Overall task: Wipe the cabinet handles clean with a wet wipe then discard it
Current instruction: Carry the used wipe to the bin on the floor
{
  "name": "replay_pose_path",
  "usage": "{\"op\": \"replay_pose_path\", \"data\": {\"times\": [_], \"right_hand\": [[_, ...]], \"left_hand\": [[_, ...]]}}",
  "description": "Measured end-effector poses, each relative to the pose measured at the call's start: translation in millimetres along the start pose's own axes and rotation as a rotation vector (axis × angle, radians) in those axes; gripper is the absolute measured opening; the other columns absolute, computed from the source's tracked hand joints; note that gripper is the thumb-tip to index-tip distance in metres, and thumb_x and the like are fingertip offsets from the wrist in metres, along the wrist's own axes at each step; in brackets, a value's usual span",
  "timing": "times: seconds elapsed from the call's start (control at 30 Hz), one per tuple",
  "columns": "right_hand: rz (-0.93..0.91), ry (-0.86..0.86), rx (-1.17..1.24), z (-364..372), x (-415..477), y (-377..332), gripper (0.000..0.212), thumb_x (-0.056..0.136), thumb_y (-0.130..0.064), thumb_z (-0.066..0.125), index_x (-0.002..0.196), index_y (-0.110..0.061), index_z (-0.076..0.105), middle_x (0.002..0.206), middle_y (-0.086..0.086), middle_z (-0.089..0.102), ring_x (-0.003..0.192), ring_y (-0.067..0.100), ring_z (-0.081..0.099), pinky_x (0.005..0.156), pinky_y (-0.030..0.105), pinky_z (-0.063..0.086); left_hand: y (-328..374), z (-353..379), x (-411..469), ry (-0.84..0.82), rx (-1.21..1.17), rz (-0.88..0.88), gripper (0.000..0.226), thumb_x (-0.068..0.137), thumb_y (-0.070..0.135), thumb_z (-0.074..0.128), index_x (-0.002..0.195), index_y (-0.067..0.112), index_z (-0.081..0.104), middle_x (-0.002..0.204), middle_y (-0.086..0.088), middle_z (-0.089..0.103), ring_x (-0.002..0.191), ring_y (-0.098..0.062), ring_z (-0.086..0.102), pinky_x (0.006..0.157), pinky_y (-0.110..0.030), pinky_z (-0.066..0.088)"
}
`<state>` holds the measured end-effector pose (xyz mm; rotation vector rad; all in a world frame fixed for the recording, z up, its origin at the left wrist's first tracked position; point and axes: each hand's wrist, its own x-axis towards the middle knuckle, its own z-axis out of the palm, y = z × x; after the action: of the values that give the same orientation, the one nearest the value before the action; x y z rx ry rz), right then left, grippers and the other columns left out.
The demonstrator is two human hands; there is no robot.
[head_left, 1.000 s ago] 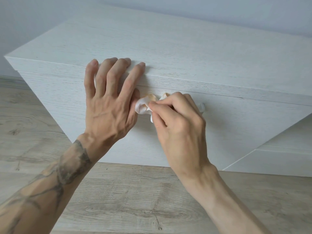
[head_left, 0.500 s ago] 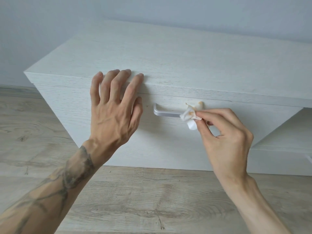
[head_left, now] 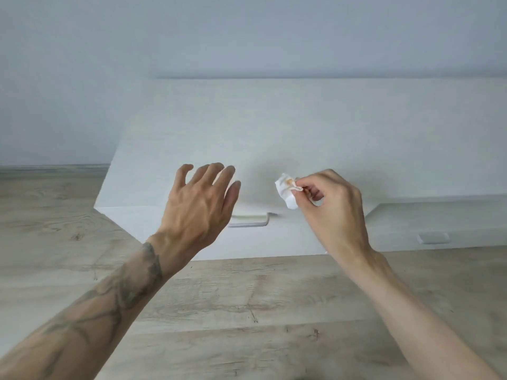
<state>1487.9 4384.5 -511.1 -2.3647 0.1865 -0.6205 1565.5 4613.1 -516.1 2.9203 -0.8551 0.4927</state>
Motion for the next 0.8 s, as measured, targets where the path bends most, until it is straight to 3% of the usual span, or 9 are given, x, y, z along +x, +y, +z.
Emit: {"op": "replay_pose_path", "data": {"times": [0.13, 0.33, 0.57, 0.8], "right_hand": [[0.133, -0.078, -0.079, -88, 55, -35, 0.008, 0.089, -0.007, 0.074, 0.088, -0.015, 0.076, 0.086, 0.0, 0.065, 0.073, 0.019, 0.061, 0.074, 0.041, 0.054], [0.274, -0.09, -0.154, -259, 131, -105, 0.012, 0.093, -0.011, 0.07, 0.086, -0.02, 0.074, 0.093, -0.003, 0.059, 0.077, 0.018, 0.062, 0.072, 0.031, 0.046], [0.387, -0.014, -0.261, -465, 183, -183, 0.007, 0.093, -0.014, 0.071, 0.09, -0.018, 0.076, 0.095, -0.001, 0.06, 0.084, 0.023, 0.066, 0.077, 0.035, 0.052], [0.462, 0.163, -0.292, -629, 182, -204, 0.005, 0.092, -0.016, 0.073, 0.089, -0.017, 0.077, 0.092, -0.006, 0.06, 0.086, 0.02, 0.068, 0.081, 0.036, 0.054]], "left_hand": [[27, -92, 51, -0.191, -0.057, 0.008, 0.049, 0.113, 0.044, 0.032, 0.151, 0.02, 0.054, 0.153, 0.0, 0.056, 0.139, -0.022, 0.055, 0.121, -0.044, 0.029], [70, -261, 150, -0.366, -0.092, 0.117, 0.056, 0.112, 0.053, 0.027, 0.164, 0.03, 0.032, 0.17, 0.006, 0.033, 0.156, -0.016, 0.032, 0.128, -0.041, 0.019], [148, -440, 253, -0.352, -0.126, 0.31, 0.058, 0.112, 0.054, 0.027, 0.164, 0.029, 0.029, 0.17, 0.007, 0.031, 0.157, -0.015, 0.028, 0.129, -0.041, 0.018], [257, -556, 317, -0.308, -0.184, 0.501, 0.057, 0.113, 0.053, 0.029, 0.164, 0.028, 0.03, 0.168, 0.007, 0.034, 0.156, -0.017, 0.03, 0.128, -0.041, 0.02]]}}
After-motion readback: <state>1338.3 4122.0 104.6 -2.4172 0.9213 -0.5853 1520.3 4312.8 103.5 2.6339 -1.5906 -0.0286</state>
